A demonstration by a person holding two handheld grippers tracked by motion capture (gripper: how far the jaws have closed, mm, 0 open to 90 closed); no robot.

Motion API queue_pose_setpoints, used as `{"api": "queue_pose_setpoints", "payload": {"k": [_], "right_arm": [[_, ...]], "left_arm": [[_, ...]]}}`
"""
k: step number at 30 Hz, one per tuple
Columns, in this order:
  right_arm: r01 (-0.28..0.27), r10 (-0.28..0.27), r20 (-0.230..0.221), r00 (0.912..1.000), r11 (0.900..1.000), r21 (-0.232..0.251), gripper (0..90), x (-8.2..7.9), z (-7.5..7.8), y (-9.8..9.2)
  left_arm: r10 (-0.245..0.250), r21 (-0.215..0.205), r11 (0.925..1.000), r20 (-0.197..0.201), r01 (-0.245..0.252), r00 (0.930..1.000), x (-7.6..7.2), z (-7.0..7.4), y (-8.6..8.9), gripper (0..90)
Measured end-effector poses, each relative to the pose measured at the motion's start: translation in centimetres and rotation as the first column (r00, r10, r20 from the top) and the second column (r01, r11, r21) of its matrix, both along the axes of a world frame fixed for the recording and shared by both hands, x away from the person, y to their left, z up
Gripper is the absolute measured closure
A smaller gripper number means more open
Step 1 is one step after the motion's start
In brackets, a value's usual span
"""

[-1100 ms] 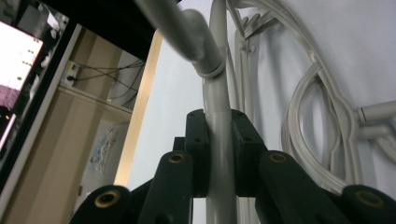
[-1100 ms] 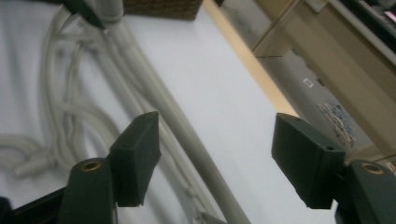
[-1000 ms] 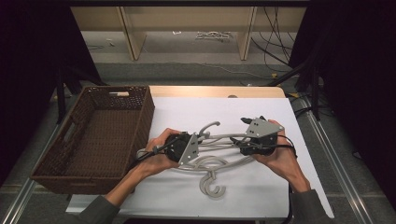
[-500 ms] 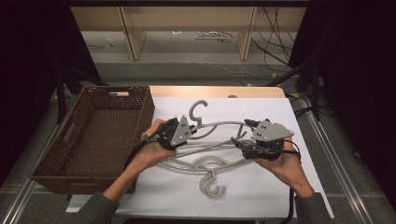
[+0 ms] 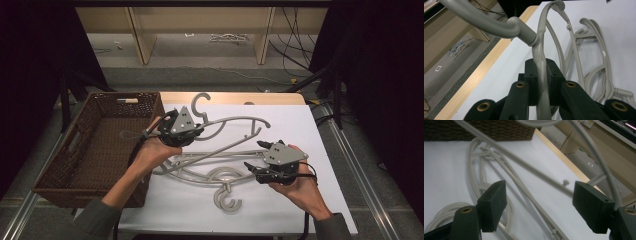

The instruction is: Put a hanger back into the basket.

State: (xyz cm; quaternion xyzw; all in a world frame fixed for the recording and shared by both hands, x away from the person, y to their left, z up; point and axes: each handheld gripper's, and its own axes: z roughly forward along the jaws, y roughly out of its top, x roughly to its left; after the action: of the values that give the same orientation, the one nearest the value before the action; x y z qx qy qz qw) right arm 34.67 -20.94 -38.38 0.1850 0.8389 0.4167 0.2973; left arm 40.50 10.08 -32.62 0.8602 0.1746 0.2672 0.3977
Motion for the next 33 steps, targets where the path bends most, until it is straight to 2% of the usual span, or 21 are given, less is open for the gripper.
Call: {"api": "queue_pose_setpoints", "payload": {"k": [1,4,6,9,10,11,13,15,20,22,24,26,27,29,30,31,32,33], "right_arm": [[-0.001,0.001,0.006,1.0000,1.000,0.009,28.6,-0.2,-0.3,0.1],[-0.003,0.003,0.020,0.9998,1.000,0.015,28.3,-0.3,-0.7,0.2],[0.000,0.000,0.011,0.9999,1.000,0.022,28.2,-0.4,-0.9,0.3],[-0.001,0.001,0.003,1.0000,1.000,0.006,28.1,-0.5,-1.2,0.5],[-0.001,0.001,0.003,1.0000,1.000,0.006,28.1,-0.5,-1.2,0.5],[-0.008,0.008,0.007,0.9999,1.000,0.018,28.2,-0.6,-1.4,0.5],[-0.008,0.008,0.002,1.0000,1.000,0.021,28.1,-0.7,-1.5,0.6],[-0.009,0.009,-0.002,1.0000,1.000,0.006,28.1,-0.7,-1.8,0.7],[-0.012,0.012,-0.013,0.9998,1.000,0.010,28.1,-0.9,-2.2,0.8],[-0.010,0.010,-0.009,0.9999,1.000,0.010,27.2,-0.9,-2.3,0.8],[-0.009,0.009,-0.011,0.9999,1.000,0.012,26.8,-1.0,-2.3,0.8],[-0.009,0.009,-0.019,0.9998,1.000,0.006,26.5,-1.0,-2.6,0.8],[-0.009,0.009,-0.019,0.9998,1.000,0.006,26.5,-1.0,-2.6,0.8],[-0.006,0.006,-0.019,0.9998,1.000,0.009,25.8,-1.1,-2.7,0.8],[-0.006,0.006,-0.020,0.9998,1.000,0.010,25.3,-1.0,-2.8,0.8],[-0.002,0.002,-0.018,0.9998,1.000,0.010,24.9,-1.1,-2.9,0.8],[-0.002,0.002,-0.018,0.9998,1.000,0.010,24.9,-1.1,-2.9,0.8],[0.001,-0.001,-0.024,0.9997,1.000,0.013,24.8,-1.1,-3.0,0.8]], "left_arm": [[0.018,-0.025,0.9995,0.000,-0.018,0.9998,0.0,0.7,0.6,81.7],[0.031,-0.042,0.9986,0.001,-0.031,0.9995,0.1,1.5,1.3,81.7],[0.042,-0.043,0.9982,0.013,-0.042,0.9990,0.0,2.3,2.0,81.7],[0.069,-0.055,0.9962,0.027,-0.067,0.9972,-0.1,3.5,3.5,81.7],[0.069,-0.055,0.9962,0.027,-0.067,0.9972,-0.1,3.5,3.5,81.7],[0.086,-0.054,0.9950,0.041,-0.084,0.9955,-0.1,4.0,4.5,81.7],[0.099,-0.053,0.9939,0.048,-0.096,0.9940,-0.1,4.2,5.1,81.7],[0.116,-0.049,0.9924,0.053,-0.113,0.9919,-0.1,4.5,6.1,81.7],[0.174,-0.072,0.9829,0.064,-0.170,0.9826,-0.2,4.8,9.0,81.7],[0.199,-0.066,0.9787,0.075,-0.194,0.9771,-0.3,4.9,10.4,81.7],[0.210,-0.079,0.9758,0.077,-0.204,0.9747,-0.3,4.8,10.9,81.7],[0.242,-0.094,0.9677,0.084,-0.234,0.9668,-0.3,4.5,12.3,81.7],[0.242,-0.094,0.9677,0.084,-0.234,0.9668,-0.3,4.5,12.3,81.7],[0.255,-0.097,0.9645,0.094,-0.246,0.9625,-0.3,4.3,13.4,81.7],[0.248,-0.095,0.9663,0.100,-0.239,0.9635,-0.1,4.3,13.9,81.7],[0.267,-0.099,0.9611,0.098,-0.258,0.9586,0.1,4.0,14.9,81.7],[0.267,-0.099,0.9611,0.098,-0.258,0.9586,0.1,4.0,14.9,81.7],[0.274,-0.096,0.9595,0.108,-0.265,0.9556,0.1,3.9,15.3,81.7]]}}
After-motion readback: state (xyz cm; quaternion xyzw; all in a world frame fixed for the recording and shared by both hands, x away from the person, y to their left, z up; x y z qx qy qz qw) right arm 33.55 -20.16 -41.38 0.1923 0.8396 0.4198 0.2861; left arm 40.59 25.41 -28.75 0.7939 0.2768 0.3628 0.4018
